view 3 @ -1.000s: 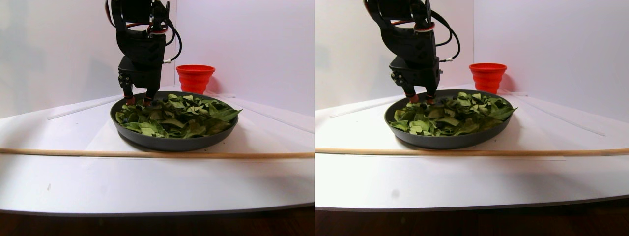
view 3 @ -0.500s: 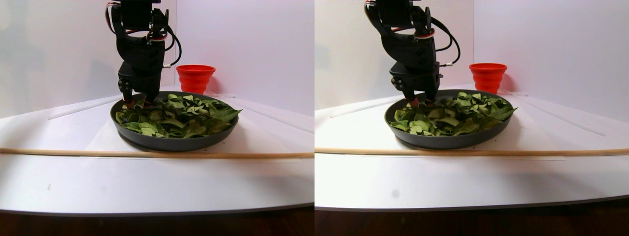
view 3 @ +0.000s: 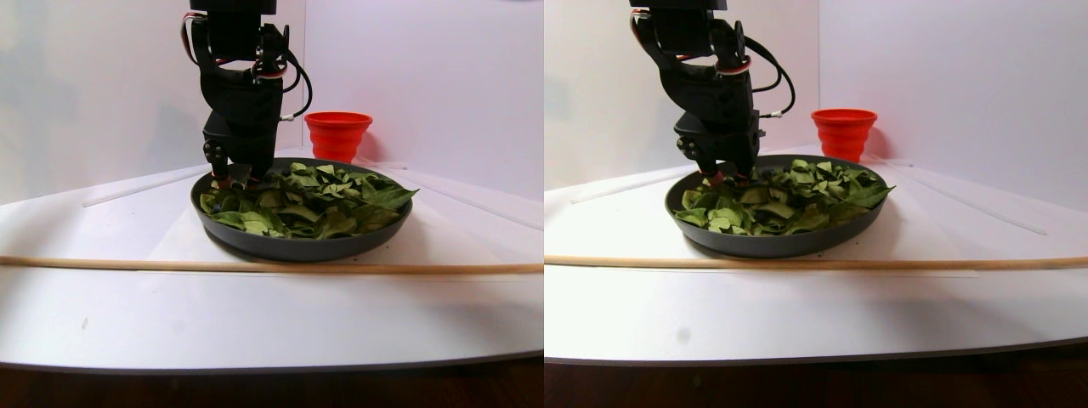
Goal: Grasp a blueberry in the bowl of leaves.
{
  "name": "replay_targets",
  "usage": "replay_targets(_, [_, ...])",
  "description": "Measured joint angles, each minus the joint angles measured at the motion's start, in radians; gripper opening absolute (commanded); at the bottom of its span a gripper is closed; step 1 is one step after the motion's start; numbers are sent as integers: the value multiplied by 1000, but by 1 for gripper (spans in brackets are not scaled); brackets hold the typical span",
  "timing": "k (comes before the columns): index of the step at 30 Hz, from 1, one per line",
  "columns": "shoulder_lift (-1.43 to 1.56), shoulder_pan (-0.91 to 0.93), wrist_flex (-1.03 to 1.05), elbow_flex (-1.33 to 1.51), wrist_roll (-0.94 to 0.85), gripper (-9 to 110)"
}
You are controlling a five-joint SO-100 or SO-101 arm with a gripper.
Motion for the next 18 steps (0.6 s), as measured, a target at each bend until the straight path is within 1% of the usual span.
replay_targets(18, [-5,-2,-12,-2,-29,11])
